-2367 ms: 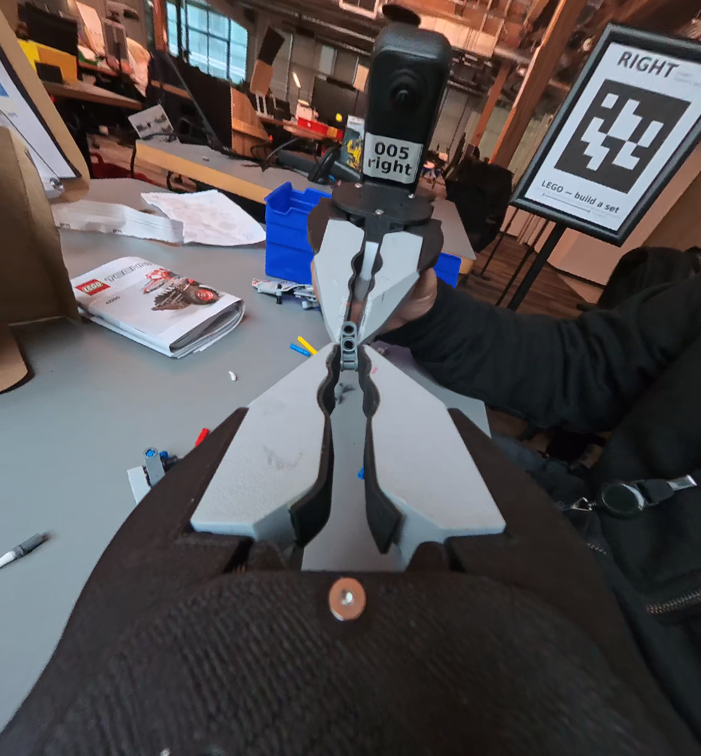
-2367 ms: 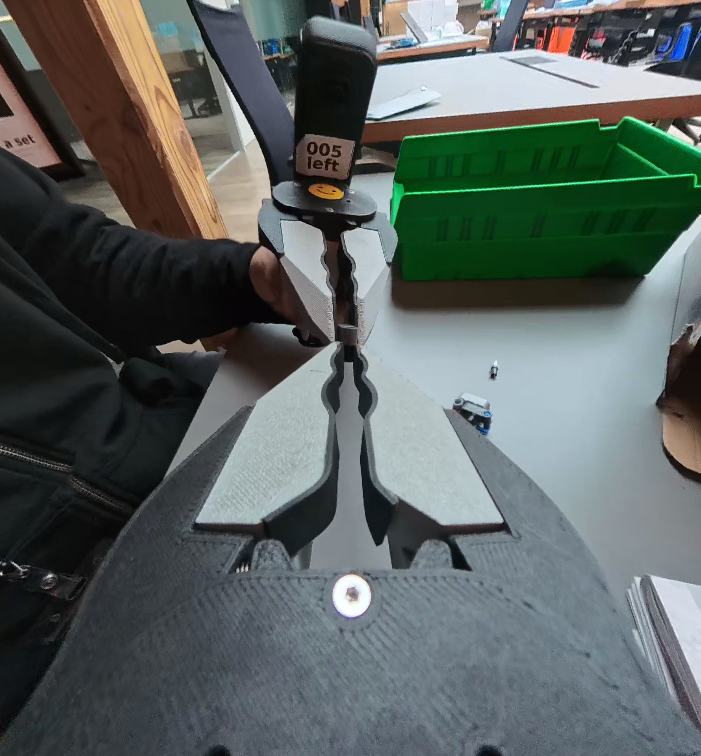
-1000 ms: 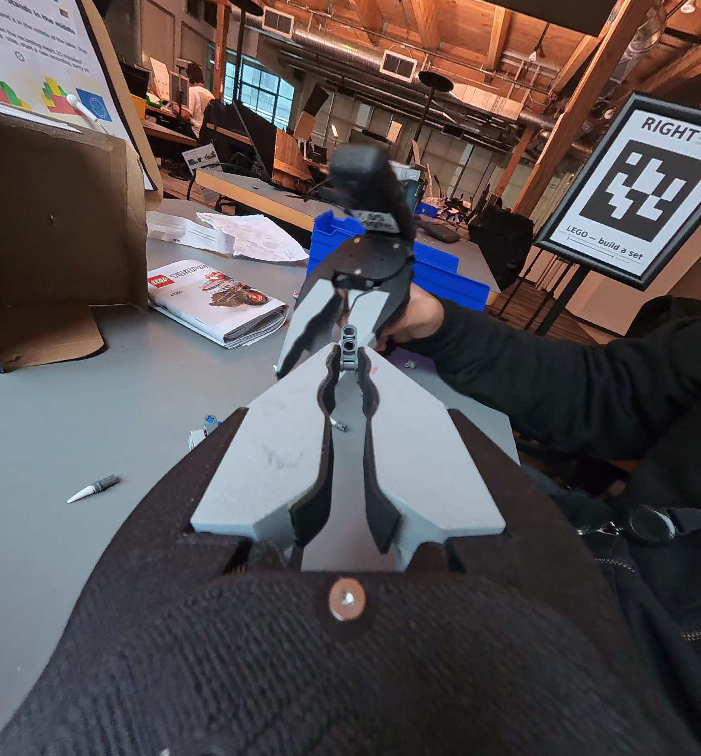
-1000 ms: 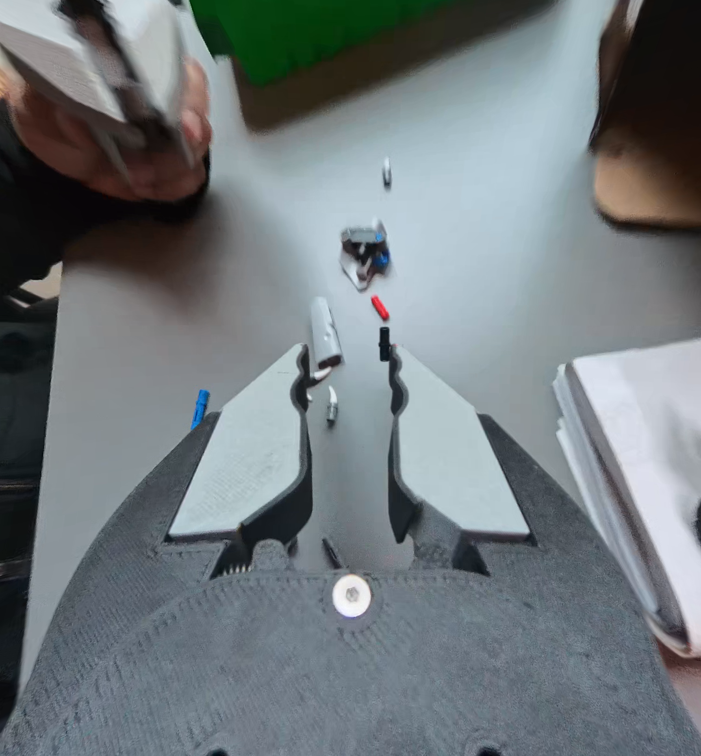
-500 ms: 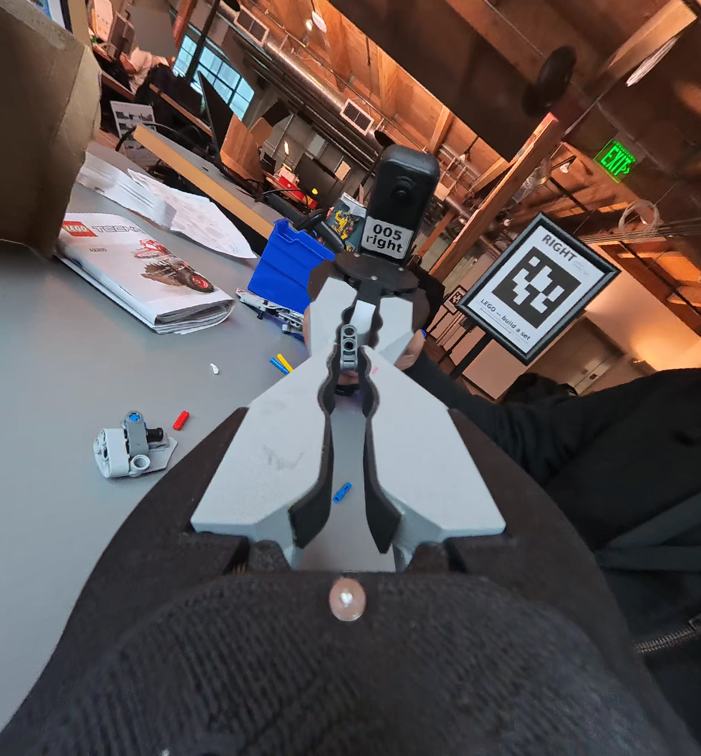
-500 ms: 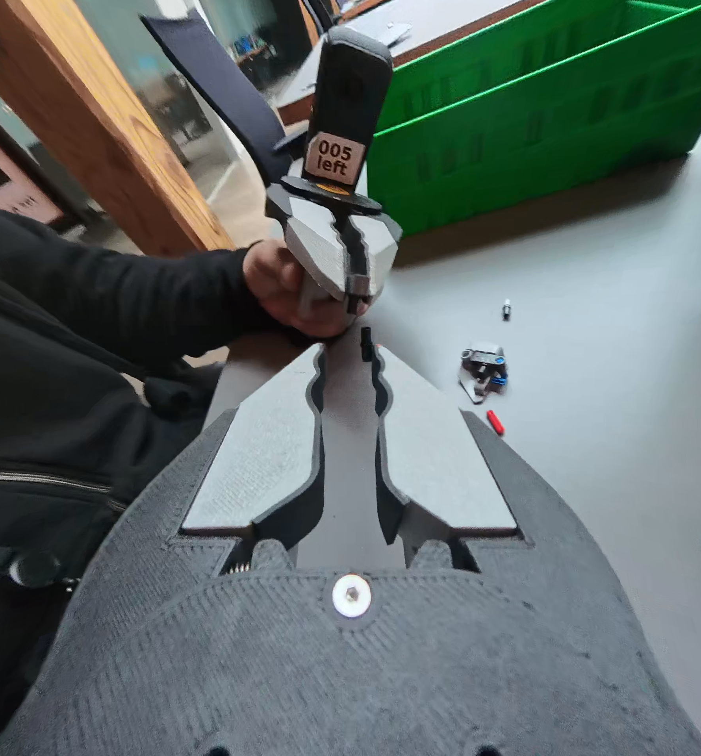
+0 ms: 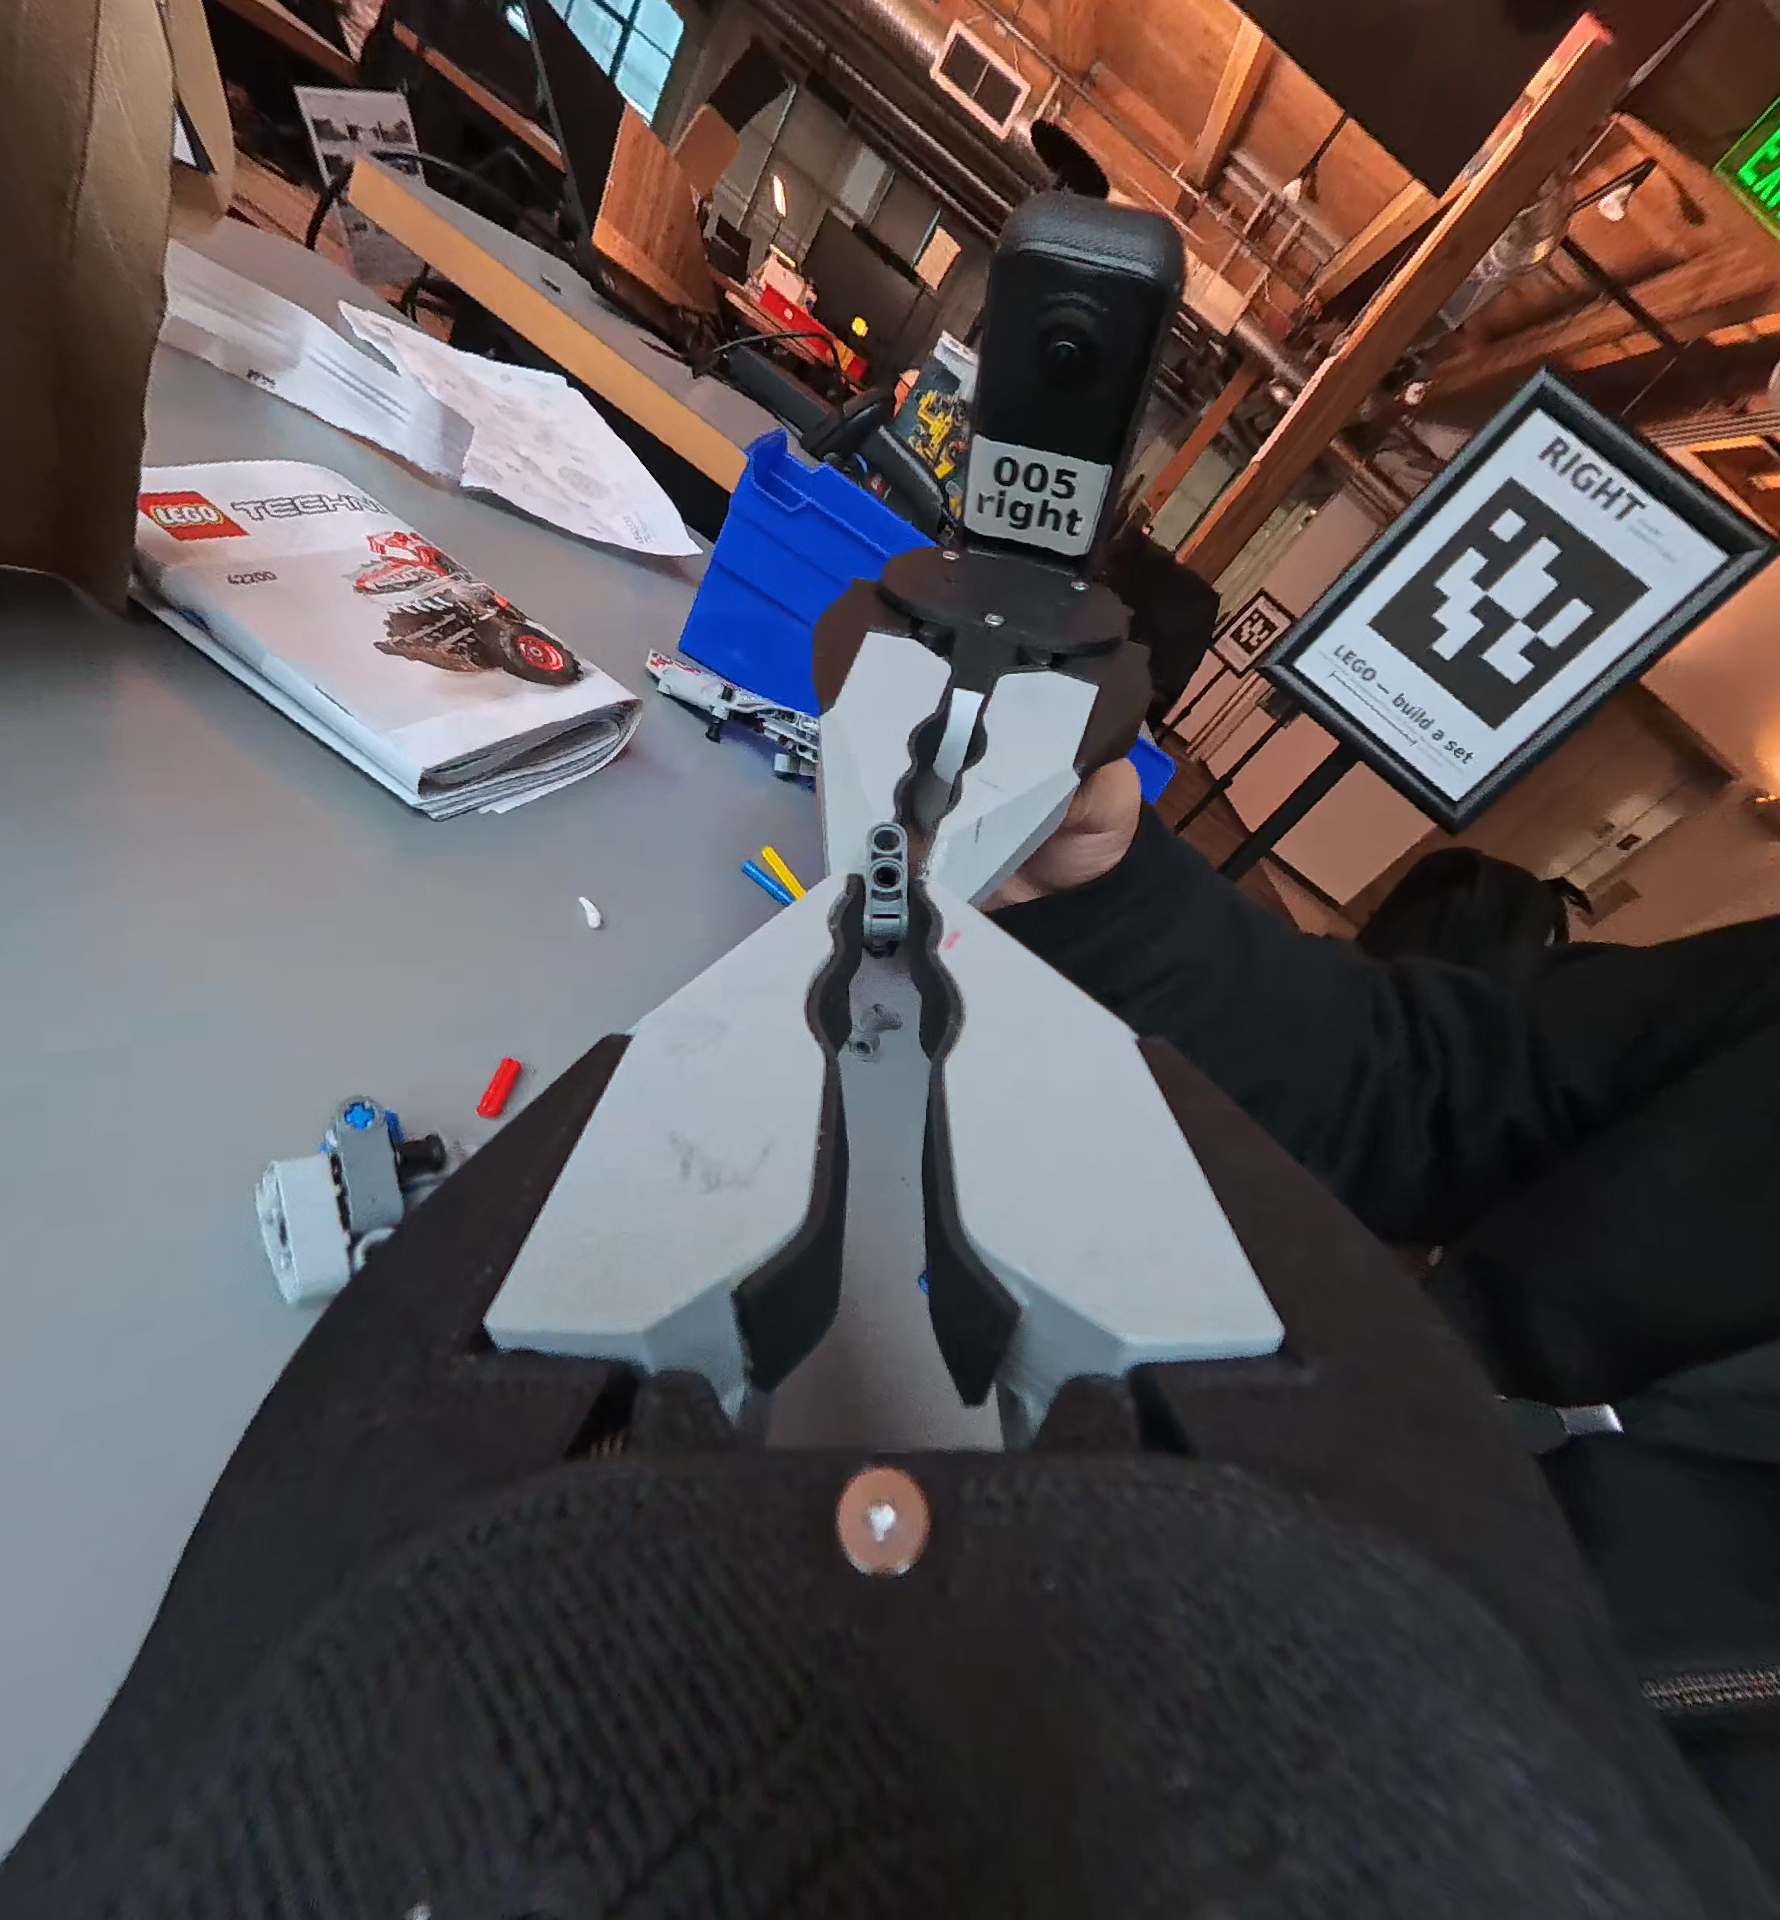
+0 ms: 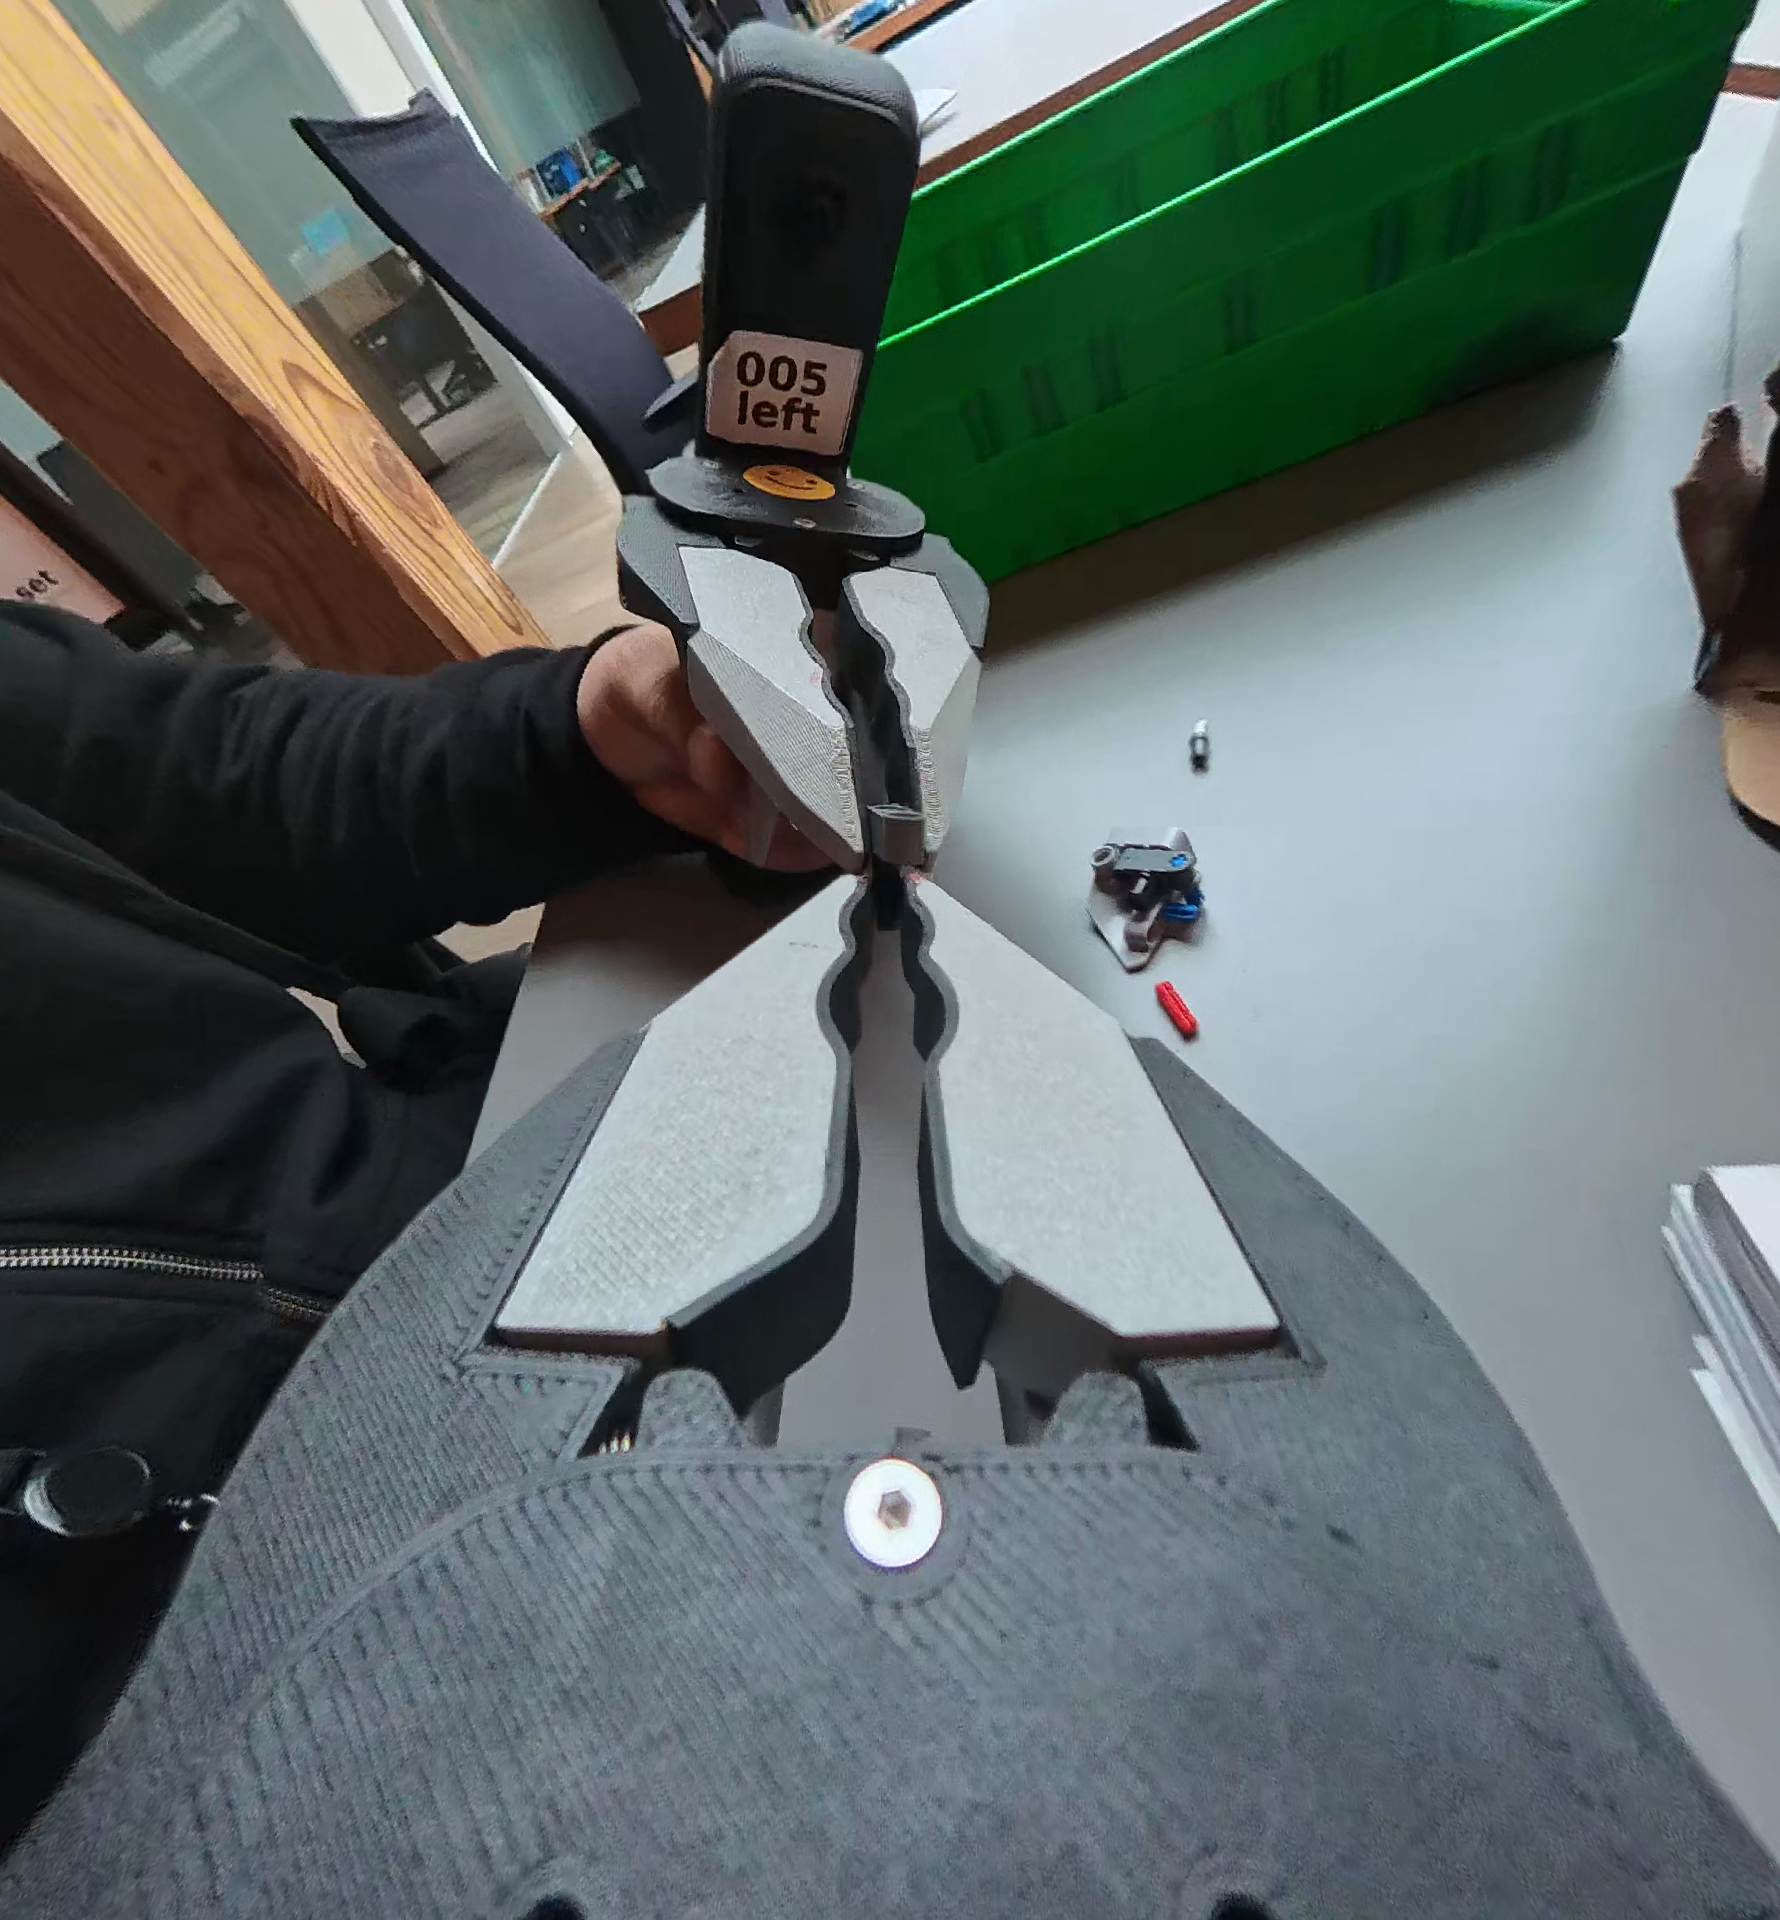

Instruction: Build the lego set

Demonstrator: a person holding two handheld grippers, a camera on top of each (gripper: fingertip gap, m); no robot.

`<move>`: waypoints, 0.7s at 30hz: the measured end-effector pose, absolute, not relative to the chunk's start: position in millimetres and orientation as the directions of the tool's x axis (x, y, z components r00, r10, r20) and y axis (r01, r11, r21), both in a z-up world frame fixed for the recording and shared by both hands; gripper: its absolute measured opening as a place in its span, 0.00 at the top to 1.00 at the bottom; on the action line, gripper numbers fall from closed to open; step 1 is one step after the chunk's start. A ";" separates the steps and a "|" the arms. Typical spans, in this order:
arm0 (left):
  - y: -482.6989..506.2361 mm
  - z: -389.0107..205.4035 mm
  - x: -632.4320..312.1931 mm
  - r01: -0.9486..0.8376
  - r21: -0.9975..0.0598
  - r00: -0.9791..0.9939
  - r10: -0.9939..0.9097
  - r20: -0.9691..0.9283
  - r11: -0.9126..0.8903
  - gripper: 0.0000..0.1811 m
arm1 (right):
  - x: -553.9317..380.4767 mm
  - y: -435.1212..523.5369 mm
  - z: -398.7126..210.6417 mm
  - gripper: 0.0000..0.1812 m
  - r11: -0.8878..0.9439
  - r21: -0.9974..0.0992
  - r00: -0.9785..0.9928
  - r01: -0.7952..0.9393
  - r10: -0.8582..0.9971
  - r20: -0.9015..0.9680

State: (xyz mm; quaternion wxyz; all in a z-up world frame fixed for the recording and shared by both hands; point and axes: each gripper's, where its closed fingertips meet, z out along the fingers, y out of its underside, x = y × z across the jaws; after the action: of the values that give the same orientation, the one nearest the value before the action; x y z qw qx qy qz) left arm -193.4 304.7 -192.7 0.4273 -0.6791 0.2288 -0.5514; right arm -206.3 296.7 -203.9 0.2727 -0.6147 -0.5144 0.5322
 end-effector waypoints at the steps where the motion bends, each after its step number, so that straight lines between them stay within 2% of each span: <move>1: 306.5 -193.7 -191.0 0.153 -0.830 0.283 -0.781 0.558 -0.537 0.97 | -204.4 298.5 -205.0 0.99 -0.321 -0.882 -0.088 0.345 0.924 -0.371; 11: 321.0 -192.1 -175.4 0.142 -0.808 0.202 -0.783 0.589 -0.571 0.97 | -194.4 314.1 -210.7 1.00 -0.260 -0.899 -0.007 0.352 0.960 -0.280; 12: 324.0 -193.3 -176.2 0.146 -0.811 0.223 -0.780 0.585 -0.566 0.97 | -192.7 317.0 -218.7 1.00 -0.247 -0.884 0.021 0.397 0.965 -0.260; 14: 332.7 -172.8 -191.5 0.286 -0.820 0.224 -0.798 0.560 -0.495 0.97 | -185.6 322.2 -246.1 1.00 -0.188 -0.823 0.074 0.536 0.982 -0.175; 15: 337.4 -172.1 -200.0 0.302 -0.816 0.245 -0.787 0.567 -0.493 0.97 | -186.7 319.3 -245.2 1.00 -0.186 -0.829 0.065 0.527 0.982 -0.179; 17: 336.2 -190.3 -199.0 0.202 -0.810 0.269 -0.764 0.586 -0.550 0.97 | -188.3 323.1 -223.1 1.00 -0.219 -0.879 0.062 0.424 0.975 -0.213; 21: 332.9 -186.9 -189.9 0.225 -0.774 0.195 -0.751 0.631 -0.592 0.97 | -181.5 327.6 -202.9 0.99 -0.249 -0.917 0.025 0.312 0.967 -0.254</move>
State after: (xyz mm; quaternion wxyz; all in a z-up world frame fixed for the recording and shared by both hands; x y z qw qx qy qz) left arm -189.9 332.9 -186.9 0.4053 -0.6583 0.1995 -0.6021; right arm -181.5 327.6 -202.9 0.3420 -0.6288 -0.5085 0.4786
